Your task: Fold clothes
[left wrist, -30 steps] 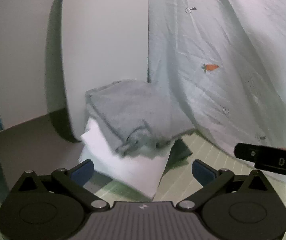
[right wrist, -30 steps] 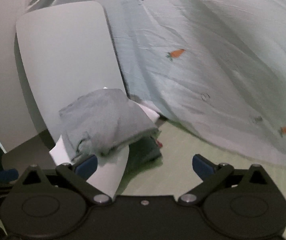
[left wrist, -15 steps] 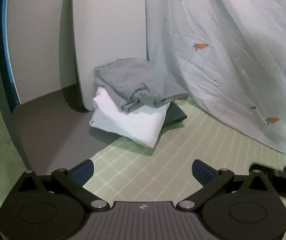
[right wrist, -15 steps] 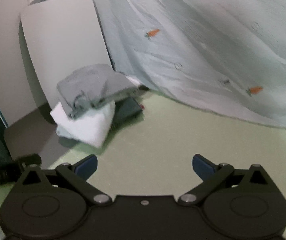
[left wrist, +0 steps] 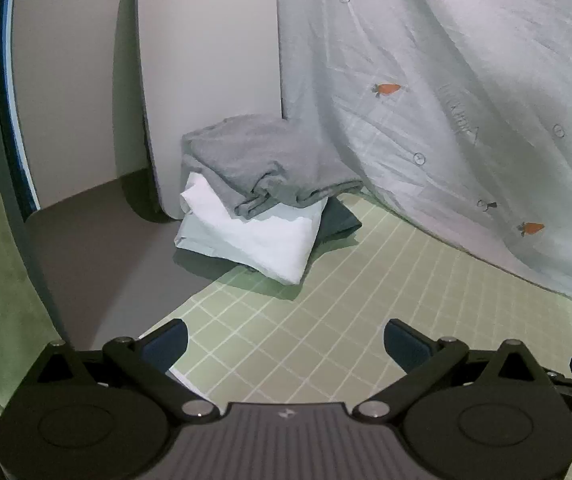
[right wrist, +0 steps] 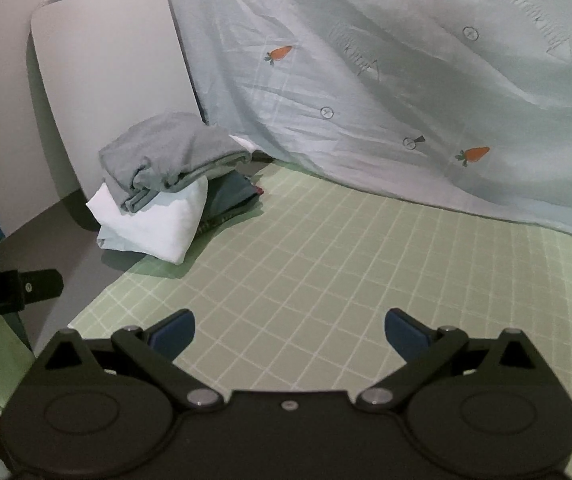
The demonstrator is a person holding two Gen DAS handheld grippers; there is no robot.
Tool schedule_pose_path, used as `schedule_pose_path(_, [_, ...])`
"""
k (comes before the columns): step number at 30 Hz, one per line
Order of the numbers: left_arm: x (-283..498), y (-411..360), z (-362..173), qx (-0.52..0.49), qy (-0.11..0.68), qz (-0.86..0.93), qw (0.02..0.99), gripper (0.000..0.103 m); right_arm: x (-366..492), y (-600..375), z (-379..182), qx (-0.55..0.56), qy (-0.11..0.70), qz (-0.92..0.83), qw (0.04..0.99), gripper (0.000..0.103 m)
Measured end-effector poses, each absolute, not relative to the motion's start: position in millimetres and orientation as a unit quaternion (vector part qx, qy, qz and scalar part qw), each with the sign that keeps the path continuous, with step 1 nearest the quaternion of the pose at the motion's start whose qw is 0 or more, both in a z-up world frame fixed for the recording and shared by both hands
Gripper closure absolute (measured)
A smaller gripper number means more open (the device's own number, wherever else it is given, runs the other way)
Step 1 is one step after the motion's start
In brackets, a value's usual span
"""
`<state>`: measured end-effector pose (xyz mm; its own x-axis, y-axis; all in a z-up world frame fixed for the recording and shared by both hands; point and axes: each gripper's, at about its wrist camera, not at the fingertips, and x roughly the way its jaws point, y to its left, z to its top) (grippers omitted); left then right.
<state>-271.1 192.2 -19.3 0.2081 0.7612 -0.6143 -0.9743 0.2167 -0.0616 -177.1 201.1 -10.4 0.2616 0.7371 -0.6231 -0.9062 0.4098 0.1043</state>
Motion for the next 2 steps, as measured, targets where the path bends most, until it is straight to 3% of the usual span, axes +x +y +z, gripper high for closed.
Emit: schedule_pose_path(2, [-271.2, 192.5, -19.1, -0.226, 0.234, 0.582, 0.746, 0.0, -178.4, 200.0, -9.8, -0.139, 0.303, 0.525, 0.783, 0.001])
